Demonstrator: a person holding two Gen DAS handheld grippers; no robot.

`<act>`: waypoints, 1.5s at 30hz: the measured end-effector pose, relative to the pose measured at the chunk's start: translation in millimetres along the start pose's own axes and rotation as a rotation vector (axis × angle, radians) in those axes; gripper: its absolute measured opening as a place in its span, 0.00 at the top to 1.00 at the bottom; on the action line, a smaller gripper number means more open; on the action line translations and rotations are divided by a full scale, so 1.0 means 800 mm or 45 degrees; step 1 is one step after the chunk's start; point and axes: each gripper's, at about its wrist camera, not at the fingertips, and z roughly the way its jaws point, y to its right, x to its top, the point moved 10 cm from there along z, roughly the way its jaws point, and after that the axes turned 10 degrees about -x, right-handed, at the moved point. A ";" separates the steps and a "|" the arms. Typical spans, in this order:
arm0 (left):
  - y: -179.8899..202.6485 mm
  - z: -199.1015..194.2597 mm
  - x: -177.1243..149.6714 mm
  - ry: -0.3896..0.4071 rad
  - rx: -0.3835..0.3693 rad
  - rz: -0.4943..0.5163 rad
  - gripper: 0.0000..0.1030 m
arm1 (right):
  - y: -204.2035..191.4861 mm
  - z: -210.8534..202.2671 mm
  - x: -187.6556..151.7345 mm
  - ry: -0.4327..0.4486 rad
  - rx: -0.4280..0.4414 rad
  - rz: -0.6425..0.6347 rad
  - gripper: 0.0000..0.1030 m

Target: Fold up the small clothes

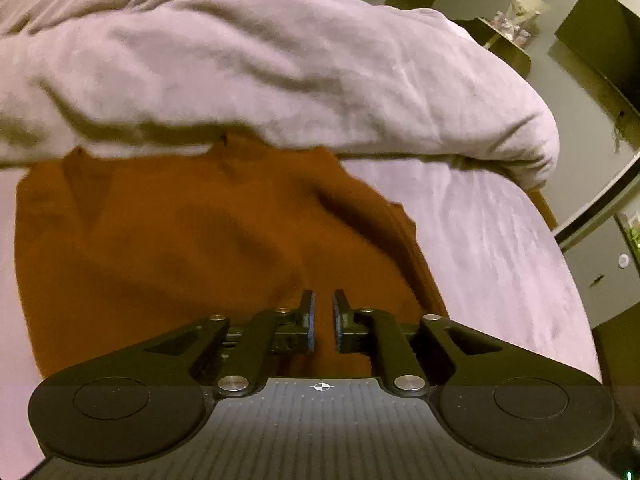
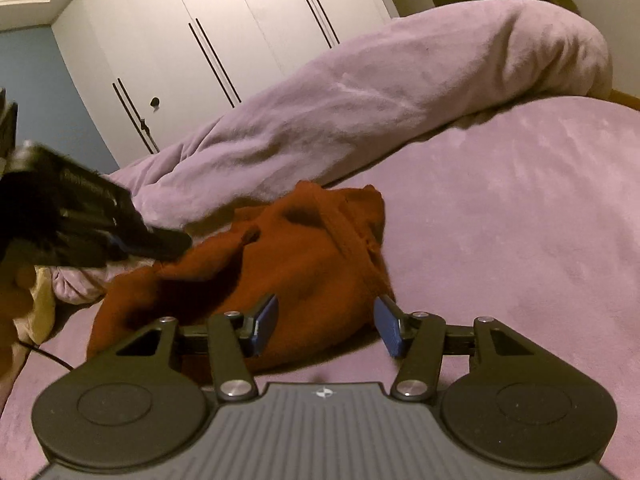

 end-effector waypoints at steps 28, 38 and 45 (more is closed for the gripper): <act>-0.230 -0.165 -0.114 0.172 0.410 -0.368 0.47 | -0.261 0.075 -0.004 -0.188 0.417 -0.640 0.92; -0.157 -0.065 -0.045 0.139 0.337 -0.171 0.35 | -0.082 0.031 -0.027 -0.141 0.064 -0.207 0.91; -0.165 -0.045 -0.041 0.132 0.424 -0.149 0.38 | -0.082 0.031 0.034 -0.127 0.225 -0.021 0.74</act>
